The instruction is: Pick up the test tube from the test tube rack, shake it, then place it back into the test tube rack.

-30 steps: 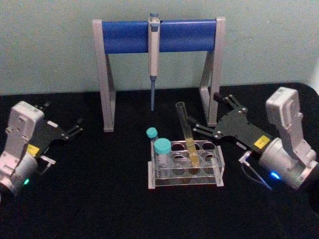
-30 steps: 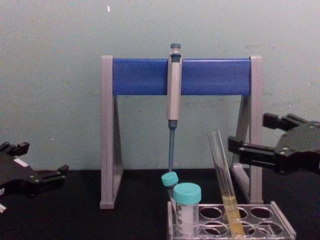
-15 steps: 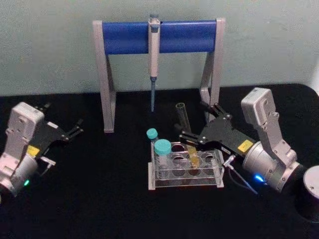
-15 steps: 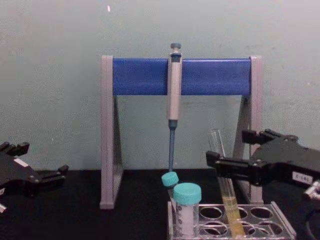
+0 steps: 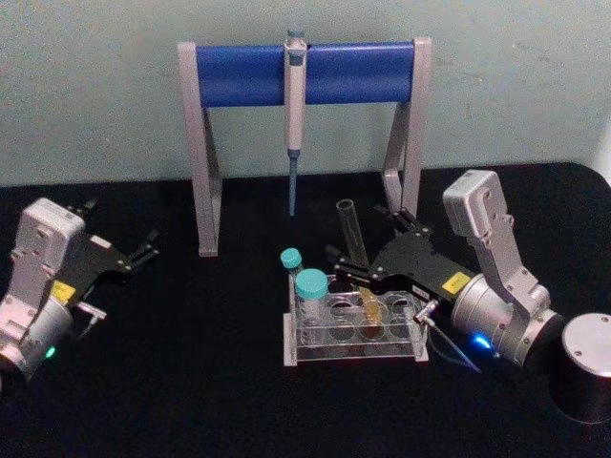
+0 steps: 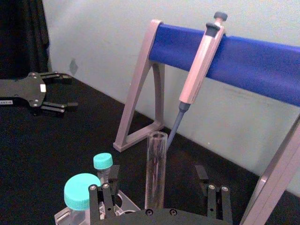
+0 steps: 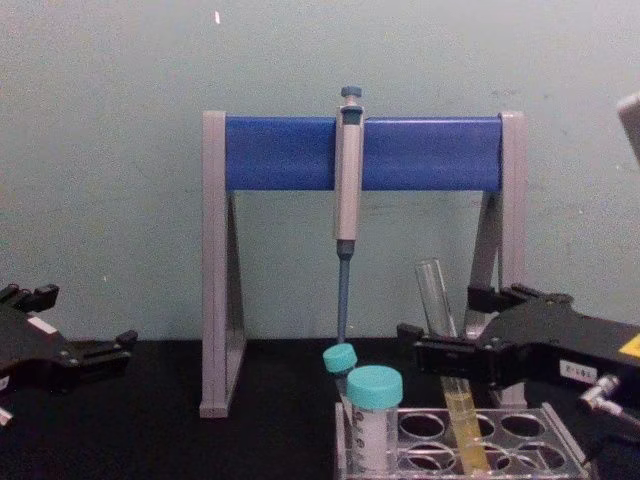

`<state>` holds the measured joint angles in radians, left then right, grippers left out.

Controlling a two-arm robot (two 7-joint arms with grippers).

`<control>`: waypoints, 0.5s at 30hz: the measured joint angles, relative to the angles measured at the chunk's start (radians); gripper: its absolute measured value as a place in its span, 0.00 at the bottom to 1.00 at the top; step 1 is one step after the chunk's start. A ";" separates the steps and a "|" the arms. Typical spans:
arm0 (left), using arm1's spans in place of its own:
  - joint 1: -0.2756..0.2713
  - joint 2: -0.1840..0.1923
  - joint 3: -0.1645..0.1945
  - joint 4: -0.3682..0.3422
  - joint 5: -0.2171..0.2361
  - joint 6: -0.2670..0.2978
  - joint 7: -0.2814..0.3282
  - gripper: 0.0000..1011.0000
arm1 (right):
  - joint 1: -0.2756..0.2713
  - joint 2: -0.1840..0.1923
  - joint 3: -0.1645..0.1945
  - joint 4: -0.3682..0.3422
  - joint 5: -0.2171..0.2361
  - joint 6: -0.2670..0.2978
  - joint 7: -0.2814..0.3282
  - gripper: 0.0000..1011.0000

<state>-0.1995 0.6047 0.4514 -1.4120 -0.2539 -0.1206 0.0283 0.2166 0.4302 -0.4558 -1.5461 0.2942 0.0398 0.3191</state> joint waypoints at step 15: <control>0.000 0.000 0.000 0.000 0.000 0.000 0.000 0.99 | 0.001 -0.032 0.034 0.024 0.004 0.023 0.042 0.99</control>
<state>-0.1995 0.6047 0.4514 -1.4120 -0.2539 -0.1206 0.0283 0.2172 0.3985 -0.4214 -1.5220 0.2985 0.0632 0.3609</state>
